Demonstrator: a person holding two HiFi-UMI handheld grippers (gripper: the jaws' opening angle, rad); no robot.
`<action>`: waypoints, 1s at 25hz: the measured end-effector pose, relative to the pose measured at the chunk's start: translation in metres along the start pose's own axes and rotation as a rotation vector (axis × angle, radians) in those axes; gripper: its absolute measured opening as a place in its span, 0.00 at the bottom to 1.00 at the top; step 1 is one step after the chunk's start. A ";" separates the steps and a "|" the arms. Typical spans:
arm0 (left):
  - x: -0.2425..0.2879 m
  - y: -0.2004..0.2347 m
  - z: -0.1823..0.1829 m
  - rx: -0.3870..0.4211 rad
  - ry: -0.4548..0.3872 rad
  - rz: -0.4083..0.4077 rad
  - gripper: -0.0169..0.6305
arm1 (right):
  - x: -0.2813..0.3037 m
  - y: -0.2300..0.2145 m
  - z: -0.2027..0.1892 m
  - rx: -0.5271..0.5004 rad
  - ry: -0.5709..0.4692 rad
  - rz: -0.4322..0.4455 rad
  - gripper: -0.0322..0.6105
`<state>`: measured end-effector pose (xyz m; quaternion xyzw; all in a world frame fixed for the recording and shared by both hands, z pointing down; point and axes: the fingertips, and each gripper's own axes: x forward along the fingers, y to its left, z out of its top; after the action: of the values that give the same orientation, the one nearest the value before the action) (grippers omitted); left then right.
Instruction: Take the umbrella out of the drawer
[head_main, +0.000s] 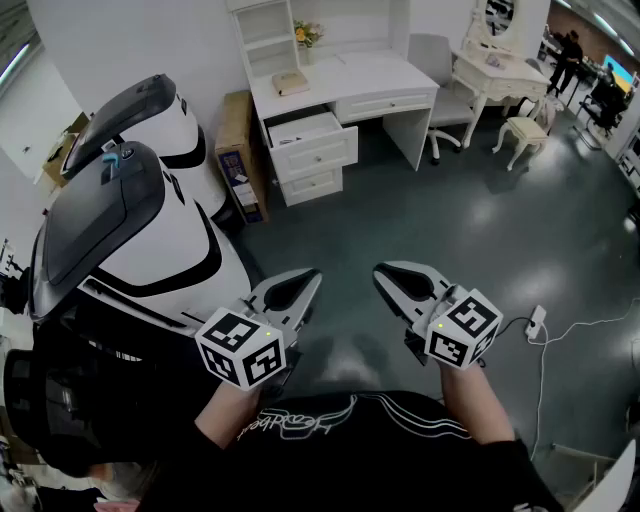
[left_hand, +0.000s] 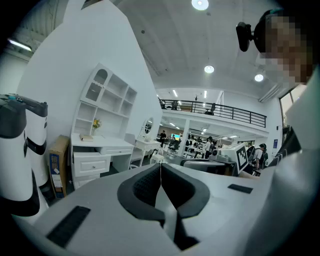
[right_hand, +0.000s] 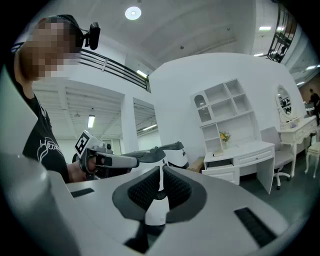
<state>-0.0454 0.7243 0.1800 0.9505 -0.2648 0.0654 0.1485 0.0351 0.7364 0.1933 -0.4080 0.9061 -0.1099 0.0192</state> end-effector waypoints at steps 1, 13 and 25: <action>0.002 -0.002 0.000 0.001 -0.001 0.000 0.06 | -0.002 -0.002 0.000 -0.001 0.000 -0.001 0.14; 0.035 -0.030 -0.016 -0.001 -0.011 -0.012 0.06 | -0.041 -0.028 -0.015 -0.003 0.034 -0.017 0.14; 0.068 -0.006 -0.021 -0.039 -0.004 -0.003 0.06 | -0.041 -0.065 -0.033 0.127 0.010 0.034 0.14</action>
<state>0.0142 0.7030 0.2121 0.9480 -0.2647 0.0582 0.1668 0.1064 0.7315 0.2368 -0.3899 0.9043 -0.1687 0.0423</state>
